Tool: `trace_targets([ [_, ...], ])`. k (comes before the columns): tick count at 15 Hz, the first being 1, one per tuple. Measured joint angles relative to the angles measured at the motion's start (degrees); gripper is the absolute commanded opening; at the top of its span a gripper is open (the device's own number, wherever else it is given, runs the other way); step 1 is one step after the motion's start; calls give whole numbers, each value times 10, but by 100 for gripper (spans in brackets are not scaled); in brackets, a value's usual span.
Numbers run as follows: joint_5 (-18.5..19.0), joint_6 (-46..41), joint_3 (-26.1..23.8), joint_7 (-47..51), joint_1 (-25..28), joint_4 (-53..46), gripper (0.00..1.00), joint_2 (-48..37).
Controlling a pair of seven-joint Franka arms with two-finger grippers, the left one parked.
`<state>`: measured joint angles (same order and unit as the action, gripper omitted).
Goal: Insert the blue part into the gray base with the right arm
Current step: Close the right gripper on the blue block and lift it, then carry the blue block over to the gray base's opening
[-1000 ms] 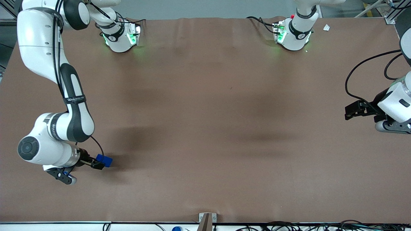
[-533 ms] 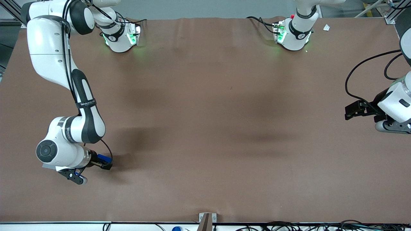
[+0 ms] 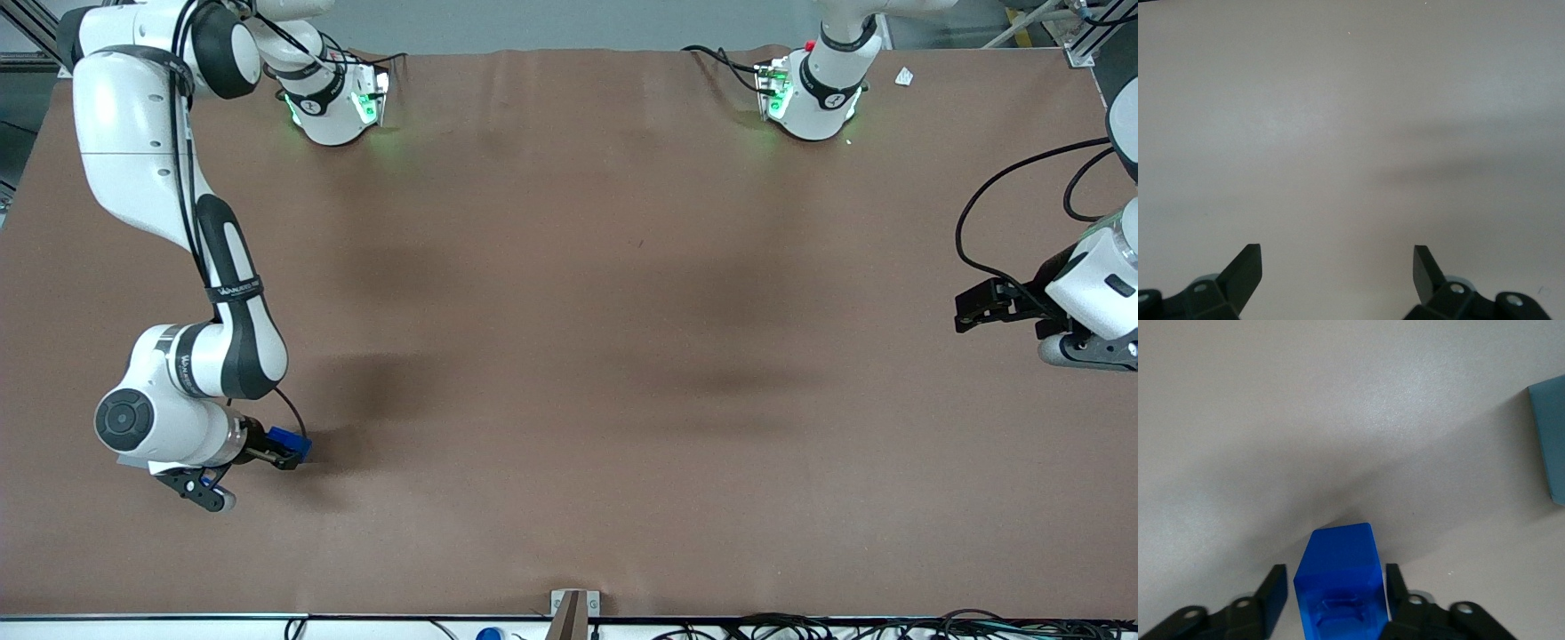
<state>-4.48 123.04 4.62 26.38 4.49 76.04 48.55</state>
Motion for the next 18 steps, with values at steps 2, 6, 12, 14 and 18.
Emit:
trace_targets([
  [2,0,0,0,0,0,0,33,0],
  [6,0,0,0,-3,-4,0,1,0],
  [12,0,-46,2,-181,-56,-36,0,-1],
  [14,0,-91,2,-229,-79,-64,0,-4],
  [18,-6,-142,1,-271,-112,-84,0,-19],
])
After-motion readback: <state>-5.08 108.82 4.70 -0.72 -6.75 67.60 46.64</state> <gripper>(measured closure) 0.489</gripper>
